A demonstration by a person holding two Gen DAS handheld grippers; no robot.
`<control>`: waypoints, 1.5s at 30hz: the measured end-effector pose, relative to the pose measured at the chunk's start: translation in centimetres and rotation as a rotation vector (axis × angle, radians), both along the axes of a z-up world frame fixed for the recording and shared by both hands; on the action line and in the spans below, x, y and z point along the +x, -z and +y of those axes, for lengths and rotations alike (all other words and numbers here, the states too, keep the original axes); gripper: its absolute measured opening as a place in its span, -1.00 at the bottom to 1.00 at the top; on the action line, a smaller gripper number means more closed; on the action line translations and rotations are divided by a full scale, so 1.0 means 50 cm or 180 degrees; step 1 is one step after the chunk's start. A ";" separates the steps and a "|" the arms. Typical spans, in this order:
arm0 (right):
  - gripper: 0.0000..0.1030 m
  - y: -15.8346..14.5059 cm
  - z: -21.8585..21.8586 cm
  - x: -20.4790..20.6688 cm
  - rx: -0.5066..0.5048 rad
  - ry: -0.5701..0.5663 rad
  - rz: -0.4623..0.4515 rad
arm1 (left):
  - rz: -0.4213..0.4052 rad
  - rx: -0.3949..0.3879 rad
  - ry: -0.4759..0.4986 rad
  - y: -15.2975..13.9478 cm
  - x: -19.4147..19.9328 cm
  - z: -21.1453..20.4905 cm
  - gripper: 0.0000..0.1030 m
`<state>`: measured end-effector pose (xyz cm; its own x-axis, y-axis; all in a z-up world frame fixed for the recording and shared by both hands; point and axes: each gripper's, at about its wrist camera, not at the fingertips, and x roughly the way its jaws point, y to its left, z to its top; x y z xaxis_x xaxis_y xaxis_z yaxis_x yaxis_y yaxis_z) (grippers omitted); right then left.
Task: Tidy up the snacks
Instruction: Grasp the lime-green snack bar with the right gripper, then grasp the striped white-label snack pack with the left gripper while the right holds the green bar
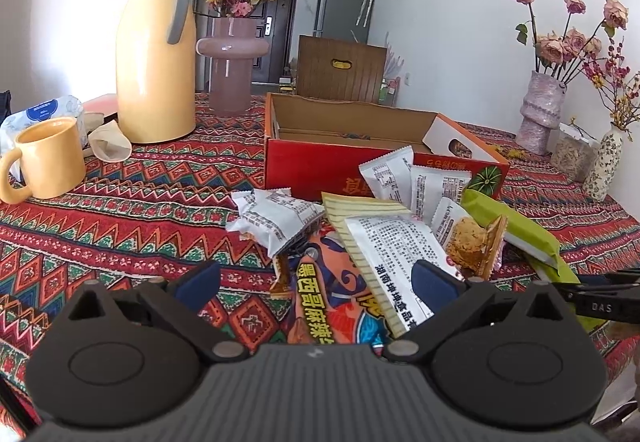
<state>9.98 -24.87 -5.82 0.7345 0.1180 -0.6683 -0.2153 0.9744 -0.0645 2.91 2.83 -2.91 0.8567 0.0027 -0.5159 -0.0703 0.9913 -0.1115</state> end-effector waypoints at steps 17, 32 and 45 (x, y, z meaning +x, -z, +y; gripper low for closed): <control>-0.36 -0.065 -0.089 -0.021 -0.0025 0.0397 -0.0586 | 0.0234 0.0117 -0.0259 0.004 -0.013 0.037 1.00; -0.36 -0.082 -0.069 -0.041 0.0264 0.0133 -0.0732 | 0.0162 0.0162 -0.0049 -0.050 -0.004 -0.028 1.00; -0.36 -0.055 -0.063 -0.060 0.0633 -0.0347 -0.0686 | 0.0898 0.0230 -0.0174 -0.021 0.093 -0.165 1.00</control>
